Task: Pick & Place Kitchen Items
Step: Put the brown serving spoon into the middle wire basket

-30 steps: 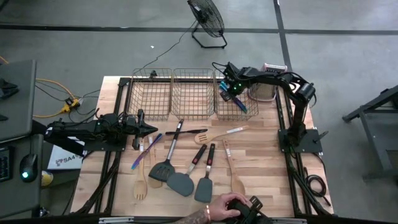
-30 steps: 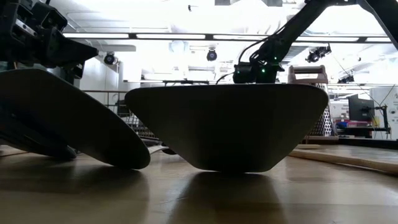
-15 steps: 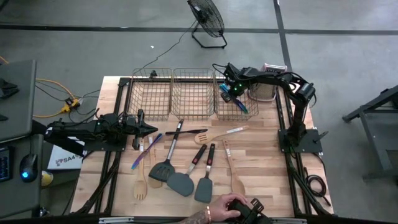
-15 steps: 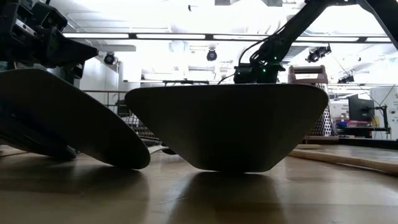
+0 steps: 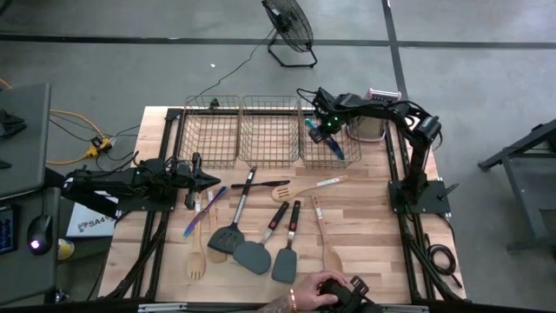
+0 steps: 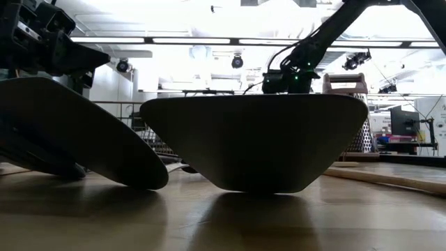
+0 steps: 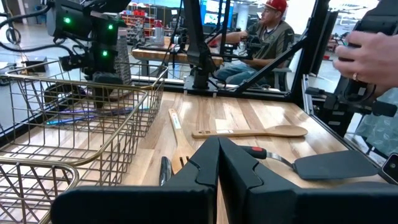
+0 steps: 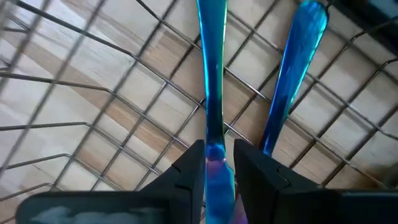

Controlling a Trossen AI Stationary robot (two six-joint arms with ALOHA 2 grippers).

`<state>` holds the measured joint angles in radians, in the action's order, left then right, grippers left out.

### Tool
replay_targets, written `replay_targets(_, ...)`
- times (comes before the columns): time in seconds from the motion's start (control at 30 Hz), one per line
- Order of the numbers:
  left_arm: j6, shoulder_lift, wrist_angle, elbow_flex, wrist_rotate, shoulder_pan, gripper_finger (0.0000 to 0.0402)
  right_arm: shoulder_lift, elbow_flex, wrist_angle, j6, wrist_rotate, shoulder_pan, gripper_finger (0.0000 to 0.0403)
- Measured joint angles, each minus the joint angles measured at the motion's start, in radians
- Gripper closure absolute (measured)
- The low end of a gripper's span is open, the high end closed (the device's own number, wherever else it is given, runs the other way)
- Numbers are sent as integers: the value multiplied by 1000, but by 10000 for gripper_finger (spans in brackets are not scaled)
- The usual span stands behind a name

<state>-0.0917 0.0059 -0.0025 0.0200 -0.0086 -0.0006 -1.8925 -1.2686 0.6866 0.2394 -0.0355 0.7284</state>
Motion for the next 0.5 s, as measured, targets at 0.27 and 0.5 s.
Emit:
replay_targets(0.27,0,0,0,0,0,0,398,98,0,-2,4,2,-15,297)
replay_targets(0.5,0,0,0,0,0,0,398,225,0,14,112,9,-64,239)
